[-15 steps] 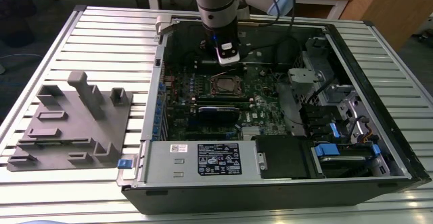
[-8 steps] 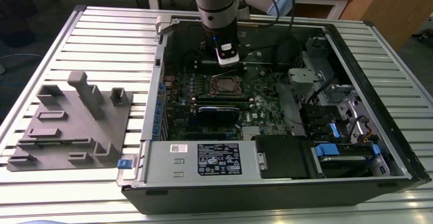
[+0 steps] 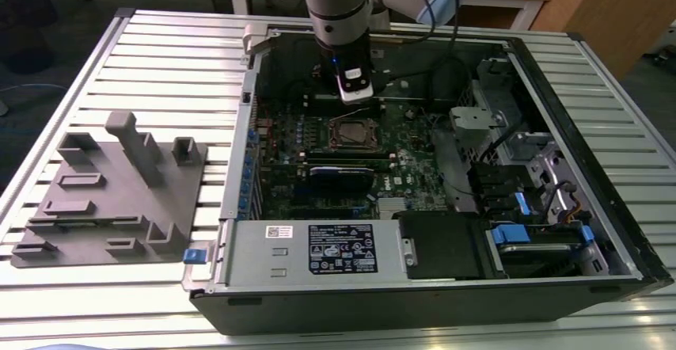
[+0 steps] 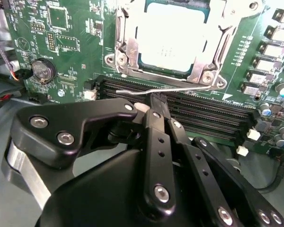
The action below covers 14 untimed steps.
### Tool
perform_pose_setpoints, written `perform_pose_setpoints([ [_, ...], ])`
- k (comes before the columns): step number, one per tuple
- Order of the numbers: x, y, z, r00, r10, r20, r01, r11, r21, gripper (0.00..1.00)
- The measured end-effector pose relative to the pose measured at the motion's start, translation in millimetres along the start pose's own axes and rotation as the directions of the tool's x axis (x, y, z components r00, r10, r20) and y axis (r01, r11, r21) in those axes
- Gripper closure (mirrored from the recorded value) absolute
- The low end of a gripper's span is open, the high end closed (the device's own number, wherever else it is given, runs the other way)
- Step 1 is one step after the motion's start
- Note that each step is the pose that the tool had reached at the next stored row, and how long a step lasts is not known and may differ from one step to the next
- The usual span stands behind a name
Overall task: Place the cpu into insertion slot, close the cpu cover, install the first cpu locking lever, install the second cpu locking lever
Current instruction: 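Install the first cpu locking lever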
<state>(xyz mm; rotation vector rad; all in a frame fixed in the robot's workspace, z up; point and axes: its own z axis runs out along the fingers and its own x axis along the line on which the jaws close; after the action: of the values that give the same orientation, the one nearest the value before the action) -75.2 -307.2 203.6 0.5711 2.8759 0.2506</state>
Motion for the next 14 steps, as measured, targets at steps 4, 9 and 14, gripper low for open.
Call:
perform_pose_setpoints([
  [4,0.0,0.0,0.0,1.0,0.0,0.0003,0.0,1.0,0.0007,0.89],
  [9,-0.5,0.7,-3.2,1.0,0.0,0.0003,0.0,1.0,0.0008,0.89],
  [14,-1.4,1.9,-8.8,1.0,0.0,0.0004,0.0,1.0,0.0007,0.89],
])
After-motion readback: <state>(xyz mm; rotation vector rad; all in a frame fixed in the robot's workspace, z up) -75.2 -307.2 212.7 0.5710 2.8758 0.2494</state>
